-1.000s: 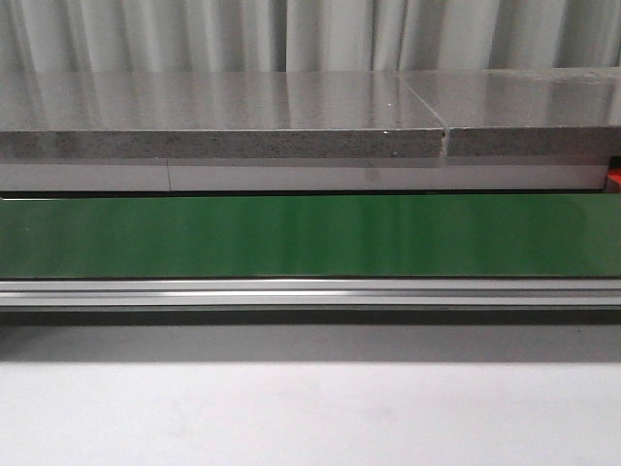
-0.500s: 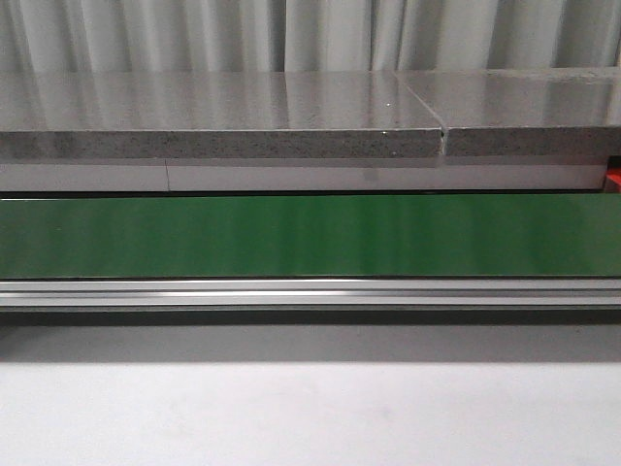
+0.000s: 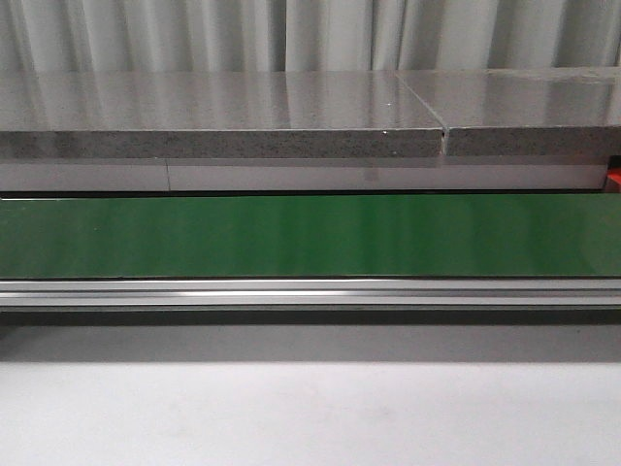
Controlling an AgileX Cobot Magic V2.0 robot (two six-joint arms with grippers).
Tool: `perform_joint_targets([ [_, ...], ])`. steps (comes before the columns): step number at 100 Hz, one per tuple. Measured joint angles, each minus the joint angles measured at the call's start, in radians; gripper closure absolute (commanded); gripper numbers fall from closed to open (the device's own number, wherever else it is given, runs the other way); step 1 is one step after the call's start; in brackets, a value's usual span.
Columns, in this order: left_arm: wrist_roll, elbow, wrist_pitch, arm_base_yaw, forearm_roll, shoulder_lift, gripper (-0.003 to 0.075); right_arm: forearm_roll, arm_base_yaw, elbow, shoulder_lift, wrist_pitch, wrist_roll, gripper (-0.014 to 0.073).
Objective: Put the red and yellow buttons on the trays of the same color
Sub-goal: 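Move the left gripper down toward the last red and yellow buttons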
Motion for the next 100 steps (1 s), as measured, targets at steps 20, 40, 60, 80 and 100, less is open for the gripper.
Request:
perform_joint_targets([
  [20, 0.000, -0.118, -0.008, 0.086, -0.036, 0.241, 0.0080, 0.000, 0.000, 0.000, 0.000, 0.001, 0.000, 0.0661],
  [40, 0.000, -0.200, -0.010, 0.135, -0.093, 0.431, 0.0080, 0.000, 0.000, 0.000, 0.000, 0.001, 0.000, 0.0661],
  [60, 0.000, -0.279, -0.011, 0.137, -0.110, 0.559, 0.0080, 0.000, 0.000, 0.000, 0.000, 0.001, 0.000, 0.0661],
  [80, 0.000, -0.331, -0.019, 0.137, -0.123, 0.651, 0.0080, 0.000, 0.000, 0.000, 0.000, 0.001, 0.000, 0.0661],
  [100, 0.000, -0.339, -0.032, 0.137, -0.127, 0.720, 0.0080, 0.000, 0.000, 0.000, 0.000, 0.001, 0.000, 0.0661],
])
